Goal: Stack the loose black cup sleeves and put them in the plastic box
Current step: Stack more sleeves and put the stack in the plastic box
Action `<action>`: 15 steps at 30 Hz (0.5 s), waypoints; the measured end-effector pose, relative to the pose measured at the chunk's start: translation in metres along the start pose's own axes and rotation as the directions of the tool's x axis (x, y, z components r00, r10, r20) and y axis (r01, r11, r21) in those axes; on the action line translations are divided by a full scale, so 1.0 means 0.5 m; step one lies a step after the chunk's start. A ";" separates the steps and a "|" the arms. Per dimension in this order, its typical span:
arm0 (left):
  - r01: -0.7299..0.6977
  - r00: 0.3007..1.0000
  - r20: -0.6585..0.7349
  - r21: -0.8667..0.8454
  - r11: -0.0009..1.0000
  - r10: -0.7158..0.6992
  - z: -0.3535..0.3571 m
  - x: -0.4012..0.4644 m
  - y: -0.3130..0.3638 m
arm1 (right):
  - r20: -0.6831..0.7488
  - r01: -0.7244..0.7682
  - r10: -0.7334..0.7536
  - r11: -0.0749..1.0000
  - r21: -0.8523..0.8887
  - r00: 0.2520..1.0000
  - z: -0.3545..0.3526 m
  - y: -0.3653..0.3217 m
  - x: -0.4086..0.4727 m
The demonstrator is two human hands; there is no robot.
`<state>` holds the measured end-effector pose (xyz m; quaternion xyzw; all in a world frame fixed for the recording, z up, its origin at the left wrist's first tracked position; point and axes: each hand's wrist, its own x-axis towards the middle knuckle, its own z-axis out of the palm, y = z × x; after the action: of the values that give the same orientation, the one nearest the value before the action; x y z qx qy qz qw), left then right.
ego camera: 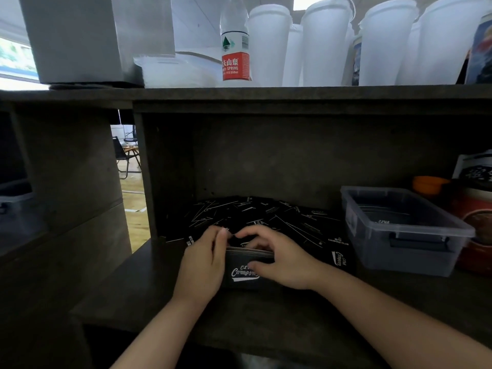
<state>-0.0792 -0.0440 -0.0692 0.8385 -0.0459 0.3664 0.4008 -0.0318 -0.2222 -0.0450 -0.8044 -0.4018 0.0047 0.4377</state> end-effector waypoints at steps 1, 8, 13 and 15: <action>-0.013 0.998 -0.061 -0.004 1.000 0.013 -0.003 0.000 -0.001 | -0.033 0.037 -0.038 0.999 -0.019 0.999 0.013 -0.003 -0.001; 0.174 0.973 -0.150 -0.019 0.985 -0.175 -0.009 0.004 -0.014 | -0.027 0.154 -0.159 0.980 -0.122 0.987 0.035 -0.019 0.002; 0.181 0.977 -0.127 0.094 0.979 -0.169 -0.008 0.000 -0.003 | -0.213 -0.198 0.128 0.915 -0.351 0.969 -0.104 0.031 0.000; 0.185 0.977 -0.137 0.135 0.974 -0.166 -0.007 0.001 -0.001 | -0.234 -0.386 0.307 0.732 -0.561 0.923 -0.161 0.054 -0.016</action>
<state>-0.0809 -0.0409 -0.0678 0.8418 0.0807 0.3836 0.3711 0.0093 -0.2918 -0.0172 -0.9599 -0.1970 -0.0909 0.1774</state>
